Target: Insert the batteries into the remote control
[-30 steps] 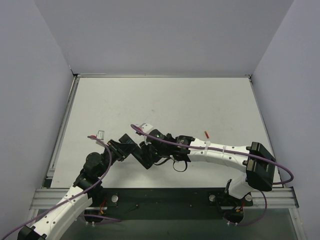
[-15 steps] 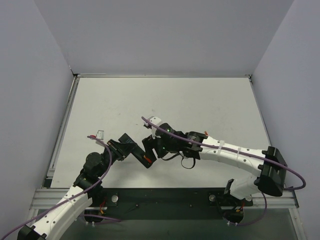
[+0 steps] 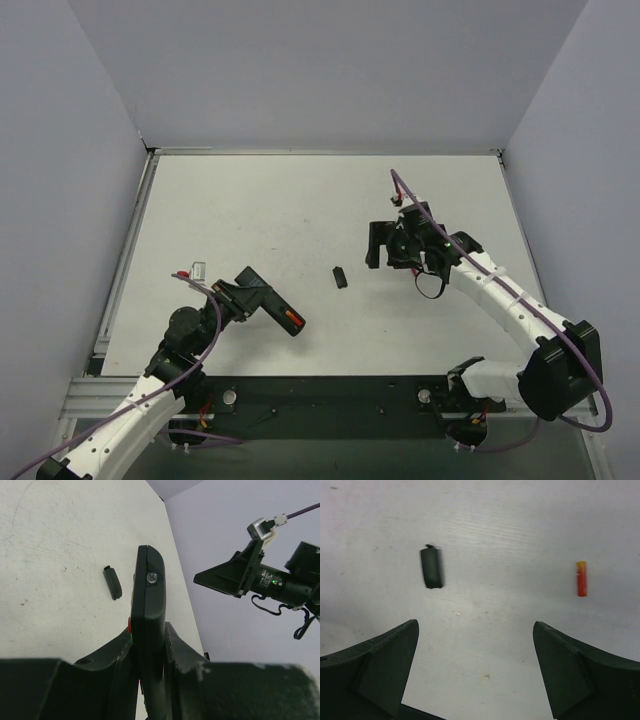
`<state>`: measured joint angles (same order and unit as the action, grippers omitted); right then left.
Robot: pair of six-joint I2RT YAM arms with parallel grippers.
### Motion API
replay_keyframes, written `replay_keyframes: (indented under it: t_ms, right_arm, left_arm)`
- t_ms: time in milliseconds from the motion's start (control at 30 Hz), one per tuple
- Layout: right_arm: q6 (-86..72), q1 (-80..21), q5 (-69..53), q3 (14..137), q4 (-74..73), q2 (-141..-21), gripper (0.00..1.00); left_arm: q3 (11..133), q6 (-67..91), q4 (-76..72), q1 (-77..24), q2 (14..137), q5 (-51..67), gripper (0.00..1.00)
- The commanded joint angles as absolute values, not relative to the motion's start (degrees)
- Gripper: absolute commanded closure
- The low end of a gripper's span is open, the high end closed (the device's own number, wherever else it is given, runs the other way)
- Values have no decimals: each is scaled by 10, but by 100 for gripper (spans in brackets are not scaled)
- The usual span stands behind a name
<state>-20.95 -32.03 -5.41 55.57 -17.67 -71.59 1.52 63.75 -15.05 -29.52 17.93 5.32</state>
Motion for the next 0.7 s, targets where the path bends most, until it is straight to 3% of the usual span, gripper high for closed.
replay_keyframes:
  t_ms: [0, 300, 667]
  right_arm:
    - [-205, -224, -61, 534, -225, -724, 10]
    - [-215, -75, -69, 471, -200, -765, 18]
    - [-209, -51, -97, 513, -168, -881, 45]
  left_arm:
    - [-4, 630, -168, -293, 177, 57, 100]
    - [11, 633, -155, -293, 177, 74, 100]
    - [12, 636, -133, -292, 155, 73, 100]
